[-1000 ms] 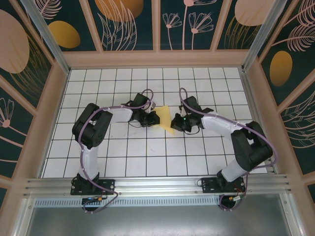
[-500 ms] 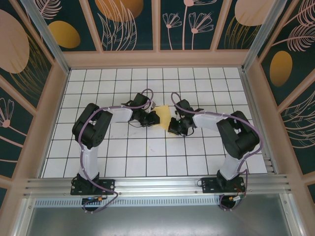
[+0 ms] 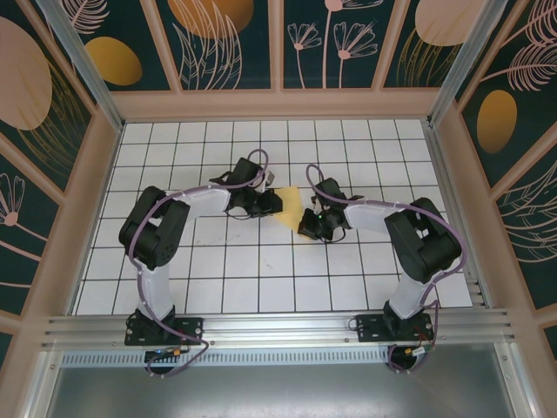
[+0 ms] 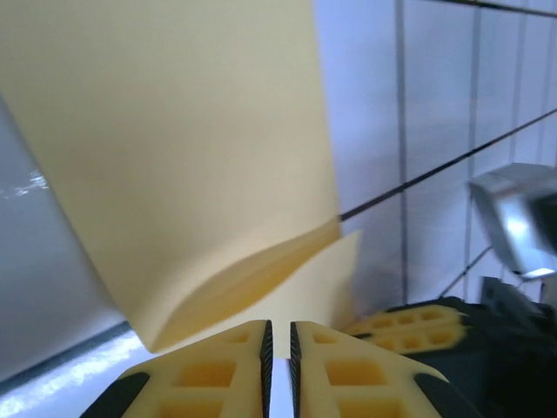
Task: Fold a paper plane with a square sheet of paper (fold left side to right side)
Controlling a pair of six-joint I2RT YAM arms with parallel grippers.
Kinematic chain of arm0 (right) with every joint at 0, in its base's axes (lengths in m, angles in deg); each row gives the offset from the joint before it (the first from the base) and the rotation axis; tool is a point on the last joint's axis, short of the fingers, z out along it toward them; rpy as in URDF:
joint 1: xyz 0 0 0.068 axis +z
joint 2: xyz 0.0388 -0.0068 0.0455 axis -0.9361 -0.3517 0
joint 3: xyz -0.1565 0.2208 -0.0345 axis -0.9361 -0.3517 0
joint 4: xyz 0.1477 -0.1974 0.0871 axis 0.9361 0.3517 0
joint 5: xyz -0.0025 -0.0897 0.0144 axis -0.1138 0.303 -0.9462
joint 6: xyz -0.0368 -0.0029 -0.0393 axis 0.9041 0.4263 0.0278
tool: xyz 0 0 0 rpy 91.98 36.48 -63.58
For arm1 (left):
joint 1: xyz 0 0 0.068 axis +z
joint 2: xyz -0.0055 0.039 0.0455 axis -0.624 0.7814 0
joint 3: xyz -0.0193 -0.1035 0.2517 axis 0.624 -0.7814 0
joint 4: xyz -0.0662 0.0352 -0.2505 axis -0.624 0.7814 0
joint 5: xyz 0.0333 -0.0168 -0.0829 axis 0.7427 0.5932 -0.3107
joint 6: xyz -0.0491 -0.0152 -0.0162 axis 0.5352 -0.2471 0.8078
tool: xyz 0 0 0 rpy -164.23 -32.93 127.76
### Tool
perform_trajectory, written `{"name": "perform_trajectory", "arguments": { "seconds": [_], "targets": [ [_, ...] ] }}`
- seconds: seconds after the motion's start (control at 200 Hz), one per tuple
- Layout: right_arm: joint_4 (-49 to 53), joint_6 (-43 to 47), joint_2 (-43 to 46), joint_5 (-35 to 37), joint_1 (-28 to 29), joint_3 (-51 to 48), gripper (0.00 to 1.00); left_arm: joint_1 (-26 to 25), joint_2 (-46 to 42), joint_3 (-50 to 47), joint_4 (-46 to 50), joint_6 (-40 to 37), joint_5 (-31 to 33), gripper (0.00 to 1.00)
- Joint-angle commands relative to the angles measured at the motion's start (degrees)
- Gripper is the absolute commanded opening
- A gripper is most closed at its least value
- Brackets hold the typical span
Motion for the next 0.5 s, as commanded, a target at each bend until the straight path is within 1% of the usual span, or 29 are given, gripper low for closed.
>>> {"name": "perform_trajectory", "arguments": {
  "seconds": [0.0, 0.095, 0.24, 0.345, 0.495],
  "targets": [
    [5.58, -0.18, -2.48, 2.65, 0.06, -2.51, 0.00, -1.10, -3.07, 0.39, 0.87, -0.25, -1.26, 0.16],
    [5.43, -0.09, -2.56, 2.51, 0.09, -2.51, 0.00, -2.45, -3.51, -1.64, -0.98, 0.99, -2.46, 0.15],
    [5.43, 0.01, -2.62, 2.38, 0.06, -2.47, 0.00, -4.10, -1.69, -2.86, -4.24, 2.73, -4.06, 0.14],
    [5.52, 0.00, -2.60, 2.38, 0.05, -2.46, 0.00, -4.51, -0.18, -2.68, -6.32, 3.73, -5.44, 0.14],
    [5.69, 0.10, -2.57, 2.38, 0.07, -2.12, 0.00, -4.68, 1.48, -2.42, -7.03, 4.31, -5.82, 0.13]
  ]
}}
